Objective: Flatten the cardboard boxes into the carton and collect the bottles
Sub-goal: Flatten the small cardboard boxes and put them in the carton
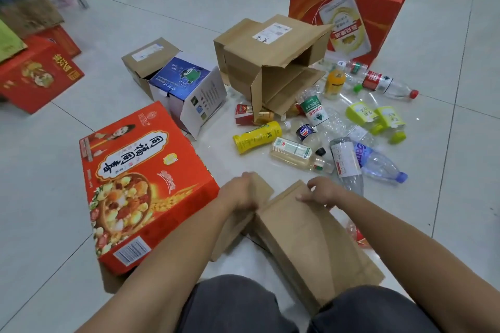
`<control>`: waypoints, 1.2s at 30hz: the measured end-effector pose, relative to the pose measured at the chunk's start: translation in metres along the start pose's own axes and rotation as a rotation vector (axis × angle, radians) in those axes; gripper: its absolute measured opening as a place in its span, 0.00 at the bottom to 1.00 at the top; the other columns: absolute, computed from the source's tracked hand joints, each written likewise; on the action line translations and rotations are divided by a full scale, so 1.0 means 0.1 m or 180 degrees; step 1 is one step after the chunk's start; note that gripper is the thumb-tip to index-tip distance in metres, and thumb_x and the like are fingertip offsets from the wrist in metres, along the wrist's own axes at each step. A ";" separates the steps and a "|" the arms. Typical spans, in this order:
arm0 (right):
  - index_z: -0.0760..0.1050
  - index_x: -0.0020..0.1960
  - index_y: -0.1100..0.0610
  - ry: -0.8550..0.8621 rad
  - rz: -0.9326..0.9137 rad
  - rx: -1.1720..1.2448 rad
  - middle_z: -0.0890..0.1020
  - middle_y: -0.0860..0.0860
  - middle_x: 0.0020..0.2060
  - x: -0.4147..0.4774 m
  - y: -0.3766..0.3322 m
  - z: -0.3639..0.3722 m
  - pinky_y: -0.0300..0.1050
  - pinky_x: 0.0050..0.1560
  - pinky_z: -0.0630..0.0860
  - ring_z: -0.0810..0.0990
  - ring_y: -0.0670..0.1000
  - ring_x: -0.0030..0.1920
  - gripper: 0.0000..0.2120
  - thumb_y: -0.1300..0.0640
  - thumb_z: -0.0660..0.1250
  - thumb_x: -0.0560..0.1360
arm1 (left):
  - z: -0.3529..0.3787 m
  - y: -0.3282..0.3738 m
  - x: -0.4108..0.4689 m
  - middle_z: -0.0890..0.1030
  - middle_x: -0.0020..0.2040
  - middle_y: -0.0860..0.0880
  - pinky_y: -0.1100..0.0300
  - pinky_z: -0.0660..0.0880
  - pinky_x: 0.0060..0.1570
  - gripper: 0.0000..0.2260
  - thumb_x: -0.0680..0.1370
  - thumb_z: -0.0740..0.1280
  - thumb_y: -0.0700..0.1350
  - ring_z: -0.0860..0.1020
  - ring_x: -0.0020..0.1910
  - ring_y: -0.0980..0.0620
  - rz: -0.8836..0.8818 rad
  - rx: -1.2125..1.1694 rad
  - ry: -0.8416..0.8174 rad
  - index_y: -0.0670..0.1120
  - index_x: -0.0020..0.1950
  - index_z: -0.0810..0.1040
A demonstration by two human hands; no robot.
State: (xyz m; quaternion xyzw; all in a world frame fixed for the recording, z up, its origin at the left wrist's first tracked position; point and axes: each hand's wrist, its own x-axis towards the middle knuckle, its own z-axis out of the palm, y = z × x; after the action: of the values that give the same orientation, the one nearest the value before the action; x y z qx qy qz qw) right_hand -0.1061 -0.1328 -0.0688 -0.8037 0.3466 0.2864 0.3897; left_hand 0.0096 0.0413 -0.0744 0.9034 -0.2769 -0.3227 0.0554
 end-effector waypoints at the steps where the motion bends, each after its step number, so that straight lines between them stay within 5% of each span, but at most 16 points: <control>1: 0.73 0.64 0.64 0.0339 -0.0058 0.0075 0.75 0.60 0.64 0.02 0.02 -0.03 0.50 0.58 0.73 0.76 0.58 0.58 0.23 0.50 0.67 0.76 | -0.05 0.02 0.00 0.73 0.66 0.40 0.54 0.71 0.59 0.29 0.73 0.70 0.46 0.73 0.65 0.42 -0.0099 -0.0336 0.0181 0.38 0.70 0.62; 4: 0.75 0.53 0.61 0.1344 -0.0140 0.0580 0.79 0.60 0.60 0.11 0.09 -0.11 0.47 0.57 0.71 0.77 0.57 0.56 0.10 0.55 0.65 0.77 | -0.09 0.03 0.02 0.74 0.65 0.40 0.55 0.71 0.57 0.27 0.73 0.71 0.47 0.74 0.63 0.41 -0.0380 -0.1309 0.0517 0.39 0.67 0.65; 7: 0.70 0.65 0.56 0.1857 -0.0371 0.0367 0.75 0.55 0.65 0.16 0.15 -0.13 0.50 0.61 0.70 0.73 0.57 0.64 0.20 0.52 0.65 0.76 | -0.02 0.04 0.09 0.73 0.66 0.41 0.54 0.72 0.58 0.28 0.74 0.71 0.48 0.74 0.62 0.41 -0.0614 -0.1976 0.0730 0.41 0.69 0.65; 12: 0.46 0.75 0.38 0.0882 -0.1262 -0.2101 0.48 0.46 0.77 0.15 0.05 0.11 0.70 0.67 0.59 0.46 0.55 0.77 0.50 0.26 0.64 0.60 | 0.01 0.06 0.19 0.69 0.70 0.40 0.50 0.73 0.62 0.29 0.75 0.69 0.46 0.74 0.63 0.40 -0.0770 -0.2120 0.0865 0.42 0.73 0.62; 14: 0.40 0.75 0.36 0.0512 -0.1151 -0.2337 0.39 0.46 0.77 0.15 -0.02 0.25 0.79 0.63 0.55 0.38 0.58 0.77 0.53 0.30 0.68 0.60 | 0.05 0.04 0.19 0.68 0.70 0.40 0.51 0.73 0.62 0.28 0.75 0.68 0.45 0.74 0.62 0.40 -0.0817 -0.2159 0.0869 0.42 0.73 0.63; 17: 0.37 0.75 0.37 0.0481 -0.0858 -0.2015 0.35 0.47 0.76 0.19 -0.08 0.31 0.82 0.60 0.54 0.34 0.60 0.76 0.55 0.43 0.74 0.63 | 0.06 -0.02 0.20 0.68 0.70 0.41 0.51 0.72 0.64 0.28 0.75 0.68 0.44 0.73 0.64 0.40 -0.0883 -0.2262 0.0941 0.43 0.72 0.63; 20: 0.40 0.75 0.38 0.0667 -0.0751 -0.1337 0.39 0.46 0.77 0.28 -0.07 0.16 0.80 0.62 0.56 0.38 0.59 0.77 0.55 0.47 0.74 0.61 | 0.04 -0.09 0.22 0.69 0.70 0.40 0.53 0.71 0.64 0.28 0.75 0.68 0.44 0.72 0.66 0.42 -0.1013 -0.2369 0.0996 0.42 0.73 0.63; 24: 0.49 0.77 0.45 0.1253 -0.0792 -0.0089 0.51 0.51 0.77 0.31 -0.04 -0.06 0.59 0.73 0.57 0.51 0.56 0.76 0.52 0.50 0.76 0.62 | 0.04 -0.11 0.24 0.69 0.70 0.40 0.55 0.71 0.64 0.29 0.75 0.69 0.42 0.71 0.67 0.41 -0.1200 -0.2537 0.1000 0.41 0.74 0.62; 28: 0.58 0.75 0.54 0.1857 -0.0721 0.1070 0.65 0.53 0.72 0.28 -0.05 -0.11 0.49 0.68 0.63 0.64 0.55 0.71 0.43 0.54 0.75 0.66 | 0.10 -0.06 0.24 0.71 0.70 0.41 0.51 0.69 0.67 0.27 0.76 0.67 0.42 0.71 0.68 0.41 -0.1065 -0.2360 0.0823 0.42 0.73 0.64; 36: 0.52 0.77 0.45 0.1961 -0.1012 0.0988 0.51 0.53 0.78 0.21 -0.07 -0.15 0.49 0.74 0.52 0.51 0.53 0.77 0.34 0.61 0.62 0.76 | 0.16 -0.05 0.29 0.69 0.71 0.41 0.52 0.68 0.67 0.26 0.78 0.65 0.42 0.69 0.69 0.41 -0.1038 -0.2053 0.0695 0.41 0.74 0.61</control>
State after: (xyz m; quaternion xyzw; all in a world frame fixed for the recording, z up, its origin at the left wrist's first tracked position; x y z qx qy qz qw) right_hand -0.0852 -0.1494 -0.0735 -0.8273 0.3578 -0.0886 0.4240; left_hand 0.0213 0.0313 -0.1043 0.9008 -0.0061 -0.2996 0.3141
